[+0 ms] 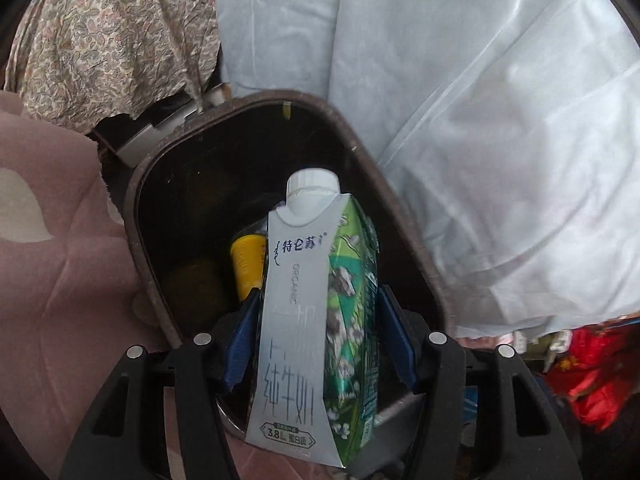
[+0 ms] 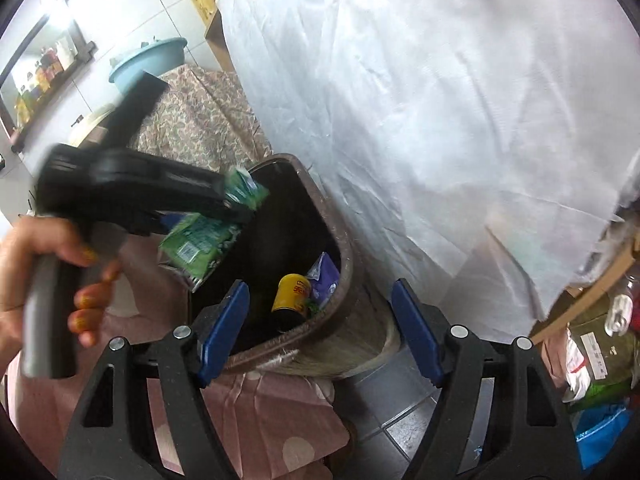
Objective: Collect trash
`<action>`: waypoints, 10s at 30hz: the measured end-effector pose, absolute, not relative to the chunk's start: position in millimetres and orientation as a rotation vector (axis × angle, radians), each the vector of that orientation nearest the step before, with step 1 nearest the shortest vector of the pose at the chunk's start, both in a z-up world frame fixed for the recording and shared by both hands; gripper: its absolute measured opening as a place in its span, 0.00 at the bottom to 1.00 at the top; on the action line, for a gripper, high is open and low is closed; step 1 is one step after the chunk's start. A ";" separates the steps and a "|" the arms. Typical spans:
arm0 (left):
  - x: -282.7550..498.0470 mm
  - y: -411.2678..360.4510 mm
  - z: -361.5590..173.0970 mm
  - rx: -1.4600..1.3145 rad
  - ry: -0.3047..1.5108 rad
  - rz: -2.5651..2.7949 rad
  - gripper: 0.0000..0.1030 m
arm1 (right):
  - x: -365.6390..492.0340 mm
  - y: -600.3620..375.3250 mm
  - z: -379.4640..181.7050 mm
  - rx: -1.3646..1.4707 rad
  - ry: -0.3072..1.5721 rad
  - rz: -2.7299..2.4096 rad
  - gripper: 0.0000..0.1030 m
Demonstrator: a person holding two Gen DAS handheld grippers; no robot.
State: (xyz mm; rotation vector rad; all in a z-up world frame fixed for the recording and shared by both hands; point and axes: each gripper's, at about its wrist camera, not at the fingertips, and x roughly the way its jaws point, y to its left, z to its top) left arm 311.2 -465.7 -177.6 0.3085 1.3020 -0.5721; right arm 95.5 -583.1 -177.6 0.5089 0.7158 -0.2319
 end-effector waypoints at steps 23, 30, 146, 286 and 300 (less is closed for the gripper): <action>260.0 -416.8 -74.2 0.185 1.039 -0.817 0.75 | 68.3 -560.2 -143.2 0.469 0.659 -0.203 0.75; 239.0 -327.7 -39.5 0.264 0.880 -0.839 0.75 | 92.9 -519.6 -114.2 0.439 0.661 -0.056 0.75; 206.1 -283.7 -17.0 0.120 0.818 -0.864 0.12 | 154.0 -499.6 -125.3 0.320 0.747 0.013 0.16; -17.7 0.8 28.4 -0.040 0.236 -0.069 0.95 | -81.7 -237.8 28.7 0.012 0.201 0.115 0.94; -14.6 1.2 27.4 -0.040 0.249 -0.065 0.95 | -79.8 -235.3 27.2 0.016 0.213 0.120 0.94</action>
